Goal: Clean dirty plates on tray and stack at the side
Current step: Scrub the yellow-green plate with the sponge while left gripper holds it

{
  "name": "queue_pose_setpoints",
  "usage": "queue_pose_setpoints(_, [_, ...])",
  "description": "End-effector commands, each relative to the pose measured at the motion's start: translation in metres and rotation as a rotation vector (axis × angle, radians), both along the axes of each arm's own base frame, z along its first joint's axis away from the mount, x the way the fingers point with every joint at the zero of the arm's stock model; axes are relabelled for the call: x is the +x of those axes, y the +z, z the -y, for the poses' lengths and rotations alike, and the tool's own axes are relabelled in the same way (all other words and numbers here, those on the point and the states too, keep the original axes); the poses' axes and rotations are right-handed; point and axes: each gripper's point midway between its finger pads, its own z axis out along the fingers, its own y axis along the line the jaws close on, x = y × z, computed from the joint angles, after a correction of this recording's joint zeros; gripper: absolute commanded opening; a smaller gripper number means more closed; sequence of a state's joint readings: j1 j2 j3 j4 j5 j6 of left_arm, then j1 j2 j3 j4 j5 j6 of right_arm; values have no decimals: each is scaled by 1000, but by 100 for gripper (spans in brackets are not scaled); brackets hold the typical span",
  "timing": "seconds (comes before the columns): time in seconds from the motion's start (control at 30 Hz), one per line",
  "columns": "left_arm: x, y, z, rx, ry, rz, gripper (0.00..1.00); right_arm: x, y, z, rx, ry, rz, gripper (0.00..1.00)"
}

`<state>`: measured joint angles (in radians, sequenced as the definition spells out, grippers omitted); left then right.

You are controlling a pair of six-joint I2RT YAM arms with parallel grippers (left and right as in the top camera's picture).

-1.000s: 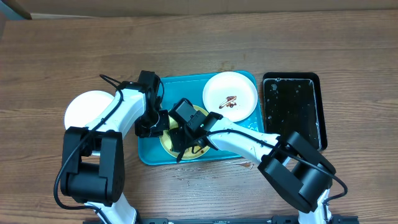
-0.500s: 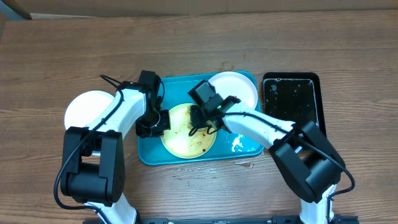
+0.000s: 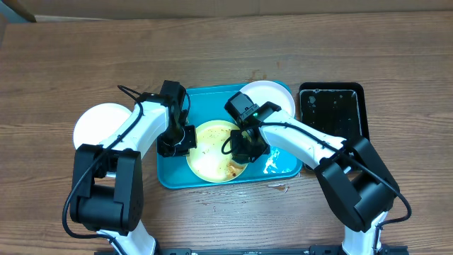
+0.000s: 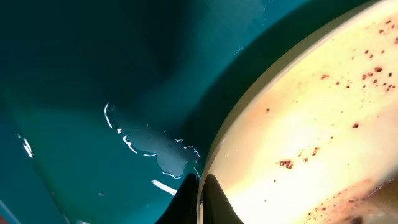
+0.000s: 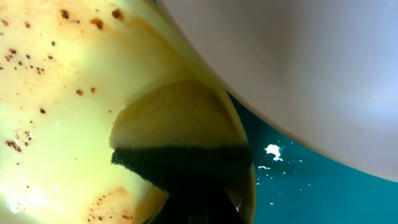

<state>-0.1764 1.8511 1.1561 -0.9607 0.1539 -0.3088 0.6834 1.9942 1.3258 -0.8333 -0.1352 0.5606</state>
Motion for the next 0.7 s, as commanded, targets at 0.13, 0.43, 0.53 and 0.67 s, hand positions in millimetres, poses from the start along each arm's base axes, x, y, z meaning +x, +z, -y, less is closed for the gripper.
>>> queue_pose_setpoints(0.13, [0, 5, -6, 25, 15, 15, 4, 16, -17, -33, 99, 52, 115, 4])
queue_pose_setpoints(0.43, [0, 5, -6, 25, 15, 16, 4, -23, -12, -63, 202, 137, -2, 4])
queue_pose_setpoints(0.53, [0, 5, -6, 25, 15, 15, 4, -47, -17, -55, 139, 158, -68, 4])
queue_pose_setpoints(0.67, [0, 5, -6, 24, 15, 15, 4, -29, -27, -20, -73, 134, 49, 4])
